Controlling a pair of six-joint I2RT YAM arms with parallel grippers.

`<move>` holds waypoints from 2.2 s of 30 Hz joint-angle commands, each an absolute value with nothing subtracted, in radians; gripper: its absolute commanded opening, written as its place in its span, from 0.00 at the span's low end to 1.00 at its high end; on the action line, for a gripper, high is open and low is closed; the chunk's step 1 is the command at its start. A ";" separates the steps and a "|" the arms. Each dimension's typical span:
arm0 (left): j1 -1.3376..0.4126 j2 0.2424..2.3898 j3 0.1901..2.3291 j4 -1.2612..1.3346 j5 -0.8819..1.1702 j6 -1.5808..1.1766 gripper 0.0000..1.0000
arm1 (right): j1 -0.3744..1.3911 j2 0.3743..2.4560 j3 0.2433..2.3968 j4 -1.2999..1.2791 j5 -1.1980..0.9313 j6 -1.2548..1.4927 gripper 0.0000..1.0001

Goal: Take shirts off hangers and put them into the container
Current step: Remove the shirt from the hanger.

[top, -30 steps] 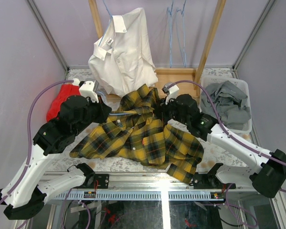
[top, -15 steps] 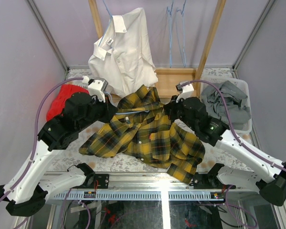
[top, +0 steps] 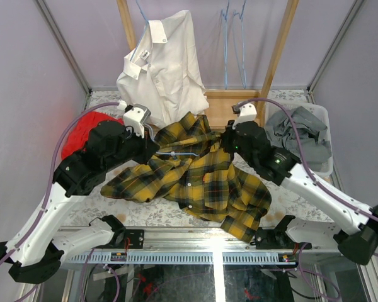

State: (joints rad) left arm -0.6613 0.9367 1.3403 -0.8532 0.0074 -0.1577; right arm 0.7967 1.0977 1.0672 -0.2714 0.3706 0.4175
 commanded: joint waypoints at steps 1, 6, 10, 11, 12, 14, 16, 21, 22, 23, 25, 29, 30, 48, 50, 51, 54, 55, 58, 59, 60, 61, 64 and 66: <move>-0.660 0.868 1.343 -0.869 -0.015 -0.132 0.00 | 0.777 1.184 1.135 -0.417 0.618 0.373 0.01; -0.660 0.815 1.330 -0.833 -0.129 -0.178 0.00 | 0.777 1.174 1.110 -0.370 0.595 0.350 0.02; -0.659 0.805 1.325 -0.843 -0.287 -0.230 0.00 | 0.776 1.087 1.051 -0.281 0.532 0.323 0.02; -0.658 0.802 1.325 -0.843 -0.322 -0.243 0.00 | 0.777 1.062 1.038 -0.263 0.516 0.319 0.02; -0.659 0.799 1.323 -0.844 -0.344 -0.252 0.00 | 0.777 1.038 1.027 -0.251 0.498 0.318 0.00; -0.660 0.802 1.322 -0.843 -0.357 -0.254 0.00 | 0.775 0.996 1.020 -0.234 0.428 0.311 0.00; -0.659 0.815 1.321 -0.844 -0.341 -0.241 0.00 | 0.775 0.961 1.025 -0.228 0.339 0.301 0.00; -0.659 0.842 1.320 -0.850 -0.325 -0.250 0.00 | 0.775 0.940 1.084 -0.293 0.280 0.327 0.00; -0.659 0.838 1.311 -0.835 -0.322 -0.251 0.00 | 0.775 0.944 1.089 -0.312 0.292 0.325 0.01; -0.658 0.835 1.303 -0.827 -0.327 -0.255 0.00 | 0.776 0.953 1.099 -0.338 0.286 0.327 0.01; -0.658 0.840 1.306 -0.831 -0.316 -0.251 0.00 | 0.775 0.972 1.144 -0.394 0.240 0.330 0.02; -0.660 0.818 1.285 -0.790 -0.195 -0.210 0.00 | 0.776 1.027 1.176 -0.449 0.357 0.369 0.04; -0.659 0.811 1.279 -0.777 -0.156 -0.199 0.00 | 0.775 1.045 1.177 -0.463 0.404 0.378 0.04; -0.658 0.724 1.273 -0.757 -0.258 -0.230 0.00 | 0.772 1.178 1.146 -0.390 0.273 0.322 0.14; -0.659 0.728 1.270 -0.762 -0.248 -0.227 0.00 | 0.772 1.127 1.119 -0.341 0.263 0.312 0.22; -0.659 0.730 1.267 -0.761 -0.241 -0.227 0.00 | 0.772 1.093 1.096 -0.306 0.249 0.301 0.27; -0.658 0.734 1.262 -0.756 -0.226 -0.227 0.00 | 0.773 0.974 1.000 -0.185 0.198 0.252 0.39; -0.659 0.737 1.260 -0.753 -0.225 -0.226 0.00 | 0.773 0.935 0.965 -0.147 0.178 0.233 0.41; -0.658 0.745 1.253 -0.743 -0.201 -0.211 0.00 | 0.772 0.813 0.868 -0.064 0.097 0.148 0.44; -0.658 0.752 1.252 -0.741 -0.180 -0.206 0.00 | 0.772 0.782 0.847 -0.051 0.062 0.123 0.48; -0.659 0.758 1.251 -0.739 -0.158 -0.201 0.00 | 0.772 0.757 0.830 -0.046 0.035 0.104 0.55; -0.658 0.766 1.250 -0.740 -0.135 -0.197 0.00 | 0.773 0.739 0.821 -0.044 0.001 0.087 0.63; -0.659 0.786 1.246 -0.738 -0.070 -0.193 0.00 | 0.773 0.708 0.810 -0.050 -0.064 0.066 0.80; -0.658 0.794 1.243 -0.732 -0.047 -0.196 0.00 | 0.772 0.717 0.822 -0.074 -0.063 0.065 0.83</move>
